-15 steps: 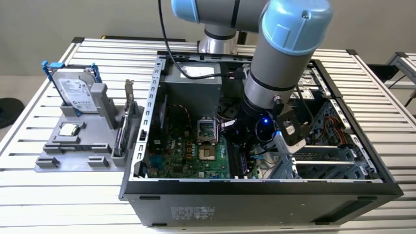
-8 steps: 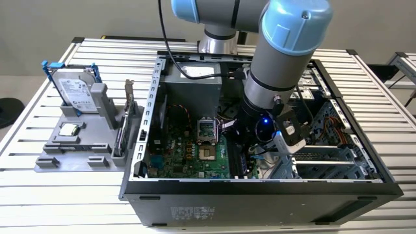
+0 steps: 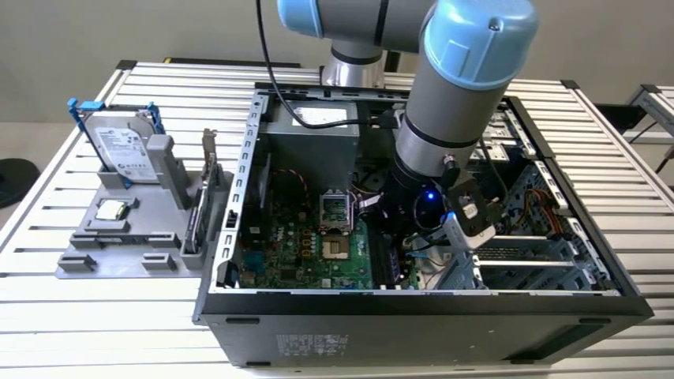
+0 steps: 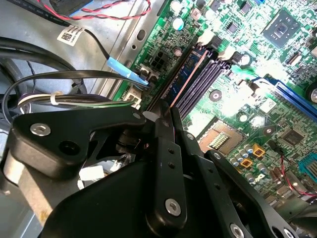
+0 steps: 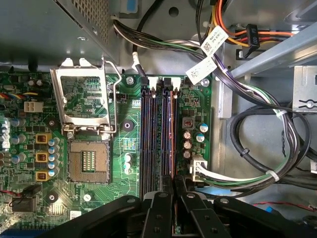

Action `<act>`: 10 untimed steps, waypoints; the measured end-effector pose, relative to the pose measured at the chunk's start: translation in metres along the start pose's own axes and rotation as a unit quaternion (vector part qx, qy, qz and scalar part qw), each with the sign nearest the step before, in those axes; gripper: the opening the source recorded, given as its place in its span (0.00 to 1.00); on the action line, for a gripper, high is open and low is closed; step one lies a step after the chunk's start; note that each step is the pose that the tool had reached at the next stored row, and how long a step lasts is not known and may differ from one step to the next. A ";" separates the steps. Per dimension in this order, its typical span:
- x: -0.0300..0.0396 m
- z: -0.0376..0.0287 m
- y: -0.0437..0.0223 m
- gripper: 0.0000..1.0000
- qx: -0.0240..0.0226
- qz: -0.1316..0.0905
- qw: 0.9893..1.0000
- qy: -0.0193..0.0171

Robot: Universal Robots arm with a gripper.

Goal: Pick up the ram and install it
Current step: 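Press down the ram until it locks into place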

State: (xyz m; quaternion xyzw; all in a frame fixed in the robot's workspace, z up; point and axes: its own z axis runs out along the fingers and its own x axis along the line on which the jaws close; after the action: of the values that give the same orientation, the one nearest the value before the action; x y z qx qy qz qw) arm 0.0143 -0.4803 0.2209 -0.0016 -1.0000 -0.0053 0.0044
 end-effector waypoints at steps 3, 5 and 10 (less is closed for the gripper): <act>-0.0001 0.0000 0.0000 0.00 0.000 0.000 1.000 0.000; -0.0002 -0.0006 0.0001 0.00 0.000 0.000 1.000 0.000; -0.0004 -0.0049 0.0001 0.00 0.001 0.000 1.000 0.002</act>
State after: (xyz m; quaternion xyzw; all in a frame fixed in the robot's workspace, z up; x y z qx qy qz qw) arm 0.0148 -0.4803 0.2258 -0.0016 -1.0000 -0.0047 0.0065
